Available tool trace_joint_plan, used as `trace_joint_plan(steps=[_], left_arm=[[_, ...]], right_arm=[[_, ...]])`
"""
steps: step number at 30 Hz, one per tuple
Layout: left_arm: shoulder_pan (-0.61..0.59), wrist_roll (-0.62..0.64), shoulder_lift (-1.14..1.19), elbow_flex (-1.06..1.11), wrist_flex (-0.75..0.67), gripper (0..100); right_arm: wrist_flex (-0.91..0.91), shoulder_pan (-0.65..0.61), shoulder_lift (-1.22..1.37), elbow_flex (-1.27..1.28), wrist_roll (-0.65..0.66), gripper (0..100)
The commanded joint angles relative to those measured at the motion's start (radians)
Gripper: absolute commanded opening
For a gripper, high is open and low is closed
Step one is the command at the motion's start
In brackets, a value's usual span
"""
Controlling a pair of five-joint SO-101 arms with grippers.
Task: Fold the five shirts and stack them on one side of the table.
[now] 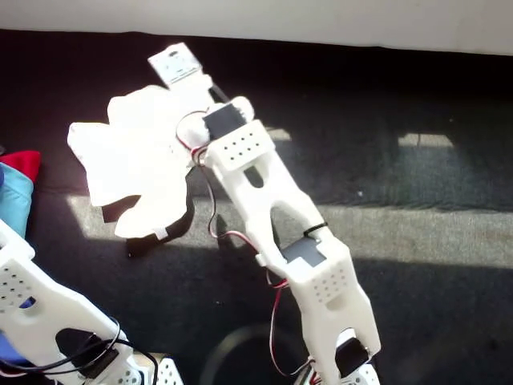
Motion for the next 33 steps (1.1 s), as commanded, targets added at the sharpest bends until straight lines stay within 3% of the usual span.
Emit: trace_joint_plan(steps=[1,6,16,25,33], left_arm=[[0.088,0.003,-0.105,-0.047,0.032,23],[0.243,0.051,-0.193,0.156,0.051,23],[0.568,0.166,-0.479,1.033,0.034,23],[0.602,0.199,-0.496,1.537,-0.267,23],[0.604,0.199,-0.496,1.756,-0.382,23]], right_arm=[[0.048,0.061,-0.079,-0.068,-0.003,30.8],[0.104,0.143,-0.079,-0.136,-0.003,30.8],[0.226,0.283,-0.079,-0.263,-0.003,30.8],[0.349,0.315,-0.079,-0.414,0.000,30.8],[0.354,0.400,-0.081,-0.481,-0.002,30.8]])
